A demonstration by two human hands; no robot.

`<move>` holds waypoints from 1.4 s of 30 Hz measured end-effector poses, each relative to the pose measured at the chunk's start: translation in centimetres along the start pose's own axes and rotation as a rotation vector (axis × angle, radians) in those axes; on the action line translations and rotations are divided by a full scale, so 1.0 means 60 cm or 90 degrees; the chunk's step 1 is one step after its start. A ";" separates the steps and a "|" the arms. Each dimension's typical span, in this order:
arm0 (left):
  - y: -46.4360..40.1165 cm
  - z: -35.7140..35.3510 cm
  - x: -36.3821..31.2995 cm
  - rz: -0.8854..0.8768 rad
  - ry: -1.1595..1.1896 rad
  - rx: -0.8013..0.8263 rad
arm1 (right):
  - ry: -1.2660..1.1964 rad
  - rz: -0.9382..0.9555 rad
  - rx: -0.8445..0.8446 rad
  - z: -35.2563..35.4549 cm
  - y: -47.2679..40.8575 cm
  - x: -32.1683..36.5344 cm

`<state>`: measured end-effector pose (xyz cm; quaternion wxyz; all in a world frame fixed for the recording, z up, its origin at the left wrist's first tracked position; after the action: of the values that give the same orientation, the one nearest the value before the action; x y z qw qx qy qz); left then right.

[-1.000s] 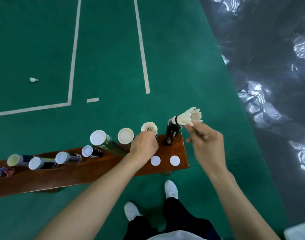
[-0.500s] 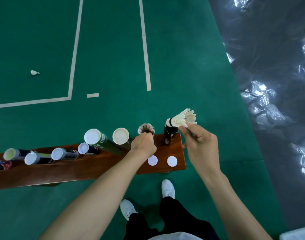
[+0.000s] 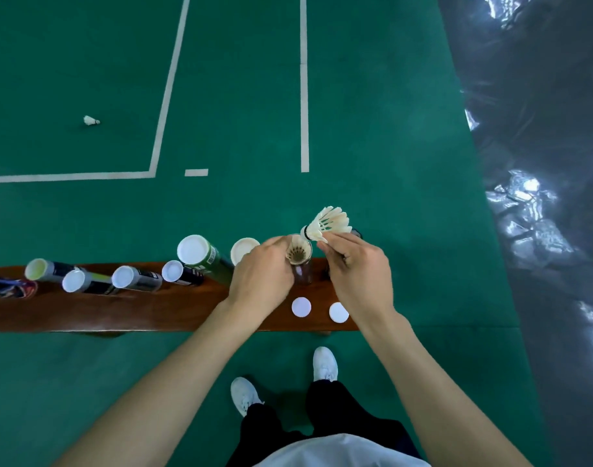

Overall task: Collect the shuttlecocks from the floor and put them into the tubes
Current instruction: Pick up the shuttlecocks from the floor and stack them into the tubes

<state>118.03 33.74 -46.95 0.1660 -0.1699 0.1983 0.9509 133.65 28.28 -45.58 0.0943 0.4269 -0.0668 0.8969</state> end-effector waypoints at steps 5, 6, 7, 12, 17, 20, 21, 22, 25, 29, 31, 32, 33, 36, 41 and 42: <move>0.052 0.047 0.041 0.034 0.098 -0.081 | 0.149 0.009 0.143 -0.094 -0.039 -0.020; 0.061 0.053 0.047 0.034 0.099 -0.088 | 0.203 0.004 0.192 -0.117 -0.042 -0.026; 0.068 0.054 0.051 0.037 0.097 -0.092 | 0.253 -0.002 0.232 -0.135 -0.041 -0.034; 0.089 0.073 0.057 0.064 0.093 -0.108 | 0.385 -0.055 0.388 -0.192 -0.043 -0.064; 0.103 0.107 0.055 0.062 0.159 -0.160 | 0.459 -0.021 0.417 -0.229 -0.053 -0.057; 0.109 0.112 0.054 0.060 0.173 -0.166 | 0.505 -0.028 0.428 -0.239 -0.051 -0.060; 0.111 0.111 0.054 0.063 0.175 -0.165 | 0.518 -0.034 0.437 -0.241 -0.050 -0.063; 0.112 0.110 0.056 0.067 0.179 -0.164 | 0.527 -0.038 0.444 -0.243 -0.050 -0.067; 0.114 0.112 0.062 0.085 0.180 -0.164 | 0.509 -0.049 0.445 -0.244 -0.051 -0.070; 0.114 0.131 0.069 0.089 0.166 -0.168 | 0.435 -0.039 0.395 -0.221 -0.047 -0.053; 0.116 0.148 0.073 0.082 0.163 -0.177 | 0.399 -0.026 0.348 -0.197 -0.039 -0.032; 0.118 0.160 0.075 0.076 0.160 -0.183 | 0.386 -0.021 0.328 -0.185 -0.036 -0.019; 0.121 0.171 0.076 0.067 0.160 -0.191 | 0.376 -0.015 0.316 -0.173 -0.034 -0.006; 0.141 0.218 0.091 0.040 0.164 -0.238 | 0.343 0.013 0.270 -0.134 -0.032 0.053; 0.218 0.314 0.154 0.035 0.149 -0.313 | 0.199 0.150 0.120 -0.088 -0.025 0.248; 0.236 0.331 0.169 0.040 0.138 -0.327 | 0.164 0.176 0.097 -0.086 -0.022 0.291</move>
<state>98.53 32.62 -29.18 0.0658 -0.3011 -0.0271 0.9509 119.27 32.56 -35.16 -0.0546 0.3012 -0.0441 0.9510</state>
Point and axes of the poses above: each hand's wrist, its own y-axis away from the middle knuckle, its own z-axis out of the back of the hand, x = y × z, the point moved 6 cm from there along -y, towards the middle knuckle, and after that the axes turned 7 degrees about x, right-handed, at the moved point
